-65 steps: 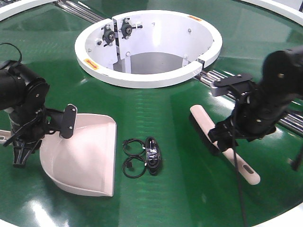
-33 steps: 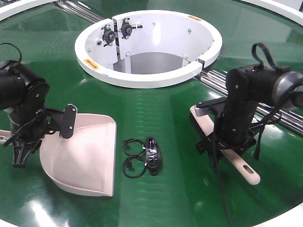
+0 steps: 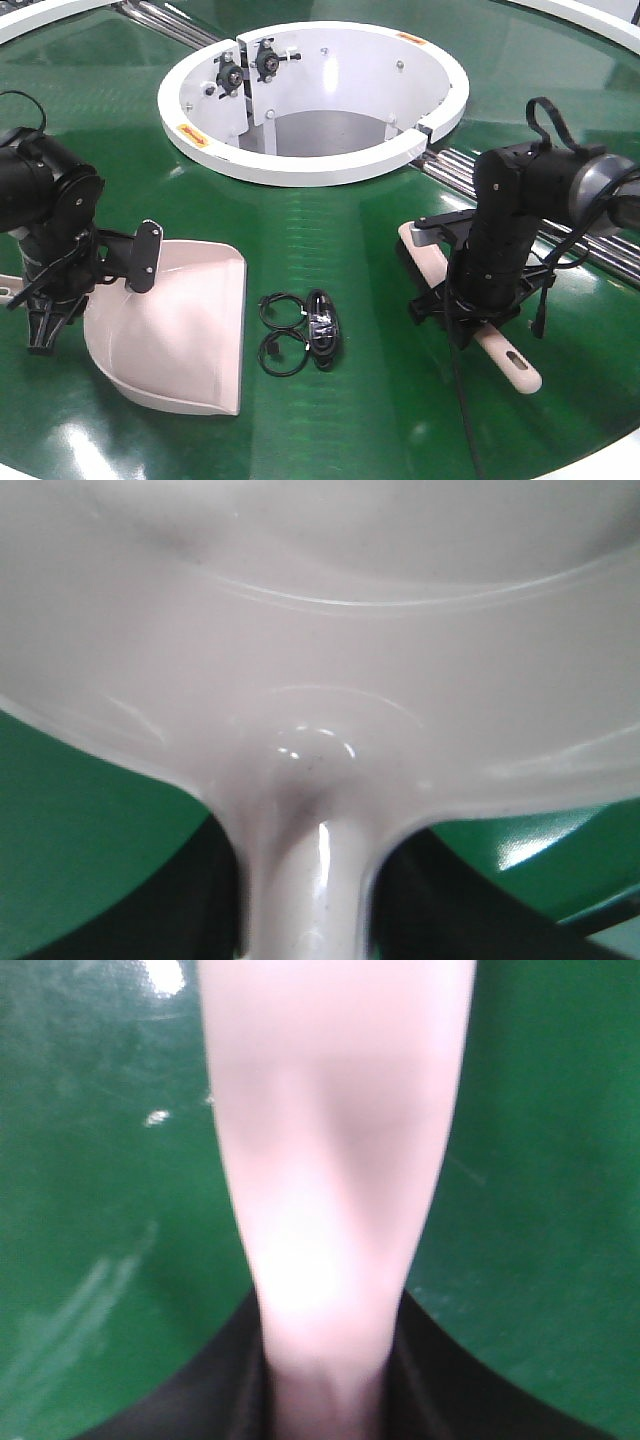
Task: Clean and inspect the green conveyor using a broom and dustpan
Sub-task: 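Reach the right gripper down and grasp the pink brush handle, then sweep the black cable with the brush into the held dustpan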
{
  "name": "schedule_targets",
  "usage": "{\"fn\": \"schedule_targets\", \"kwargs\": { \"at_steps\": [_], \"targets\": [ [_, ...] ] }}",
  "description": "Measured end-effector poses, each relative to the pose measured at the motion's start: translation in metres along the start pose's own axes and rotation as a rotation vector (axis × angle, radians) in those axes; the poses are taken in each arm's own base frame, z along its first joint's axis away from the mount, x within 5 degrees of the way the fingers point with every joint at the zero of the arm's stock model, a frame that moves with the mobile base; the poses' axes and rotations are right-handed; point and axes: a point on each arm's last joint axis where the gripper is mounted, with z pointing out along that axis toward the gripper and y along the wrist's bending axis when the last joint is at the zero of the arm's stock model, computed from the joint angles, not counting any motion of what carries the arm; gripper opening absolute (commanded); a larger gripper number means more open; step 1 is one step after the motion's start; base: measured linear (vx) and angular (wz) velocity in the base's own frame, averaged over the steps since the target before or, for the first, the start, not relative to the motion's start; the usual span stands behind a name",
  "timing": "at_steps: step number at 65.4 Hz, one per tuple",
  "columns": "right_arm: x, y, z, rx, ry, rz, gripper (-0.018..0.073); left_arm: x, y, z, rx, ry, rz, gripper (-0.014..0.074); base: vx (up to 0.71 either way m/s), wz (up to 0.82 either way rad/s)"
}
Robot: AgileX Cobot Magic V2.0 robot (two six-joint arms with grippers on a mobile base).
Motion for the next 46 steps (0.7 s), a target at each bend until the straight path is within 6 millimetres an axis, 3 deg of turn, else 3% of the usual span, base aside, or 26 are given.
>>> {"fn": "schedule_targets", "kwargs": {
  "at_steps": [11, 22, 33, 46],
  "targets": [
    [0.009, 0.013, -0.023, -0.023, -0.042, 0.031, -0.0006, 0.0, 0.0, 0.0, 0.0, 0.0, 0.0, -0.0006, 0.0, 0.0],
    [0.024, 0.052, -0.042, -0.038, -0.044, -0.005, -0.0004, 0.0, 0.0, 0.0, 0.0, 0.0, 0.0, -0.0006, 0.0, 0.0],
    [0.031, 0.088, -0.04, -0.047, -0.025, -0.004, -0.0004, 0.0, 0.0, 0.0, 0.0, 0.0, 0.0, -0.0006, 0.0, 0.0],
    [0.03, 0.105, -0.02, -0.044, 0.042, 0.062, -0.0004, 0.0, 0.0, 0.0, -0.001, 0.0, 0.0, -0.0006, 0.0, 0.0]
  ]
}}
